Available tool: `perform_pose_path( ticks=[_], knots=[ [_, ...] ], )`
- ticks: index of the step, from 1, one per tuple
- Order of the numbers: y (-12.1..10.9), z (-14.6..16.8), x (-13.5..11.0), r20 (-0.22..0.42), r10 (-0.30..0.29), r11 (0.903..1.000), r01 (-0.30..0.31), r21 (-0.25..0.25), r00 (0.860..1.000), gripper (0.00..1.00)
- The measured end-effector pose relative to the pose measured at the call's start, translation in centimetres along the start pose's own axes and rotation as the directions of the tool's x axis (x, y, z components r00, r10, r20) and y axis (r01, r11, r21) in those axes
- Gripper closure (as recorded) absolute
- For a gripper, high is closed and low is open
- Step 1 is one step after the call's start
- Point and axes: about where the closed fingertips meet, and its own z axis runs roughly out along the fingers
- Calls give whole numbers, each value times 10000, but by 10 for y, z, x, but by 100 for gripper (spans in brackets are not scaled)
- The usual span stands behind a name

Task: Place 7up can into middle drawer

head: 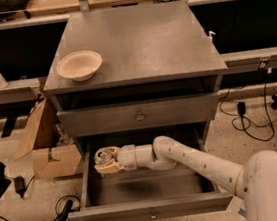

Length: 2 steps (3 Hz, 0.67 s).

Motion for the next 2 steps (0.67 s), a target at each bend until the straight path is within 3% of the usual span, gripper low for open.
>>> perform_pose_path(
  ticks=[1, 2],
  knots=[
    [-17, 12, 33, -273, -90, 9998, 85, -168, 9996, 100],
    [-33, 2, 61, -551, 34, 10000, -29, 94, 9985, 100]
  ],
)
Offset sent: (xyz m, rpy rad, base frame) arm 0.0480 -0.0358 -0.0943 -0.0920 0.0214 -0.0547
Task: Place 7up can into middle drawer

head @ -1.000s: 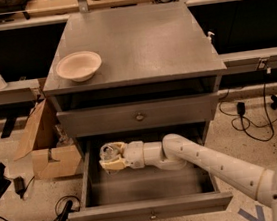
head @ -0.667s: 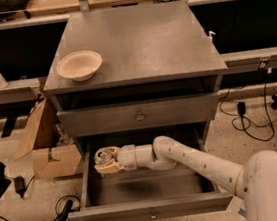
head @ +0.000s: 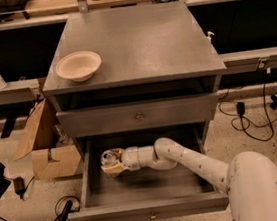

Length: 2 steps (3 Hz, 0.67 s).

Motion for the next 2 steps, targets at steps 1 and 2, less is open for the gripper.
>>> perform_pose_path(
  ticks=[1, 2],
  knots=[
    [-10, -18, 19, -253, 211, 9988, -200, 450, 9995, 100],
    [-10, -15, 19, -245, 218, 9988, -207, 450, 9995, 74]
  ],
)
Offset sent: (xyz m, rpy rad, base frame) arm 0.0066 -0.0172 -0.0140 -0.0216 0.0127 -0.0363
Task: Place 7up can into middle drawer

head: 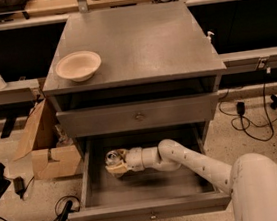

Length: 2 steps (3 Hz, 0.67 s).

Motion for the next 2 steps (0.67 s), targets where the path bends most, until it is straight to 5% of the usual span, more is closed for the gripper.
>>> perform_pose_path(
  ticks=[2],
  knots=[
    [3, 5, -1, 21, 9, 10000, -9, -90, 10000, 20]
  ],
)
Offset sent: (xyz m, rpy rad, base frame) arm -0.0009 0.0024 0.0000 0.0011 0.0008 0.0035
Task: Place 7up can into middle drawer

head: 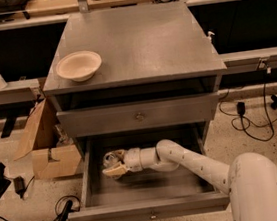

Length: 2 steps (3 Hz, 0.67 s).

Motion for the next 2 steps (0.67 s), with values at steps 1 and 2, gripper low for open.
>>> perform_pose_path(
  ticks=[1, 2],
  knots=[
    [2, 3, 0, 12, 5, 10000, -5, -46, 10000, 0],
    [2, 3, 0, 12, 5, 10000, -5, -46, 10000, 0]
  ],
)
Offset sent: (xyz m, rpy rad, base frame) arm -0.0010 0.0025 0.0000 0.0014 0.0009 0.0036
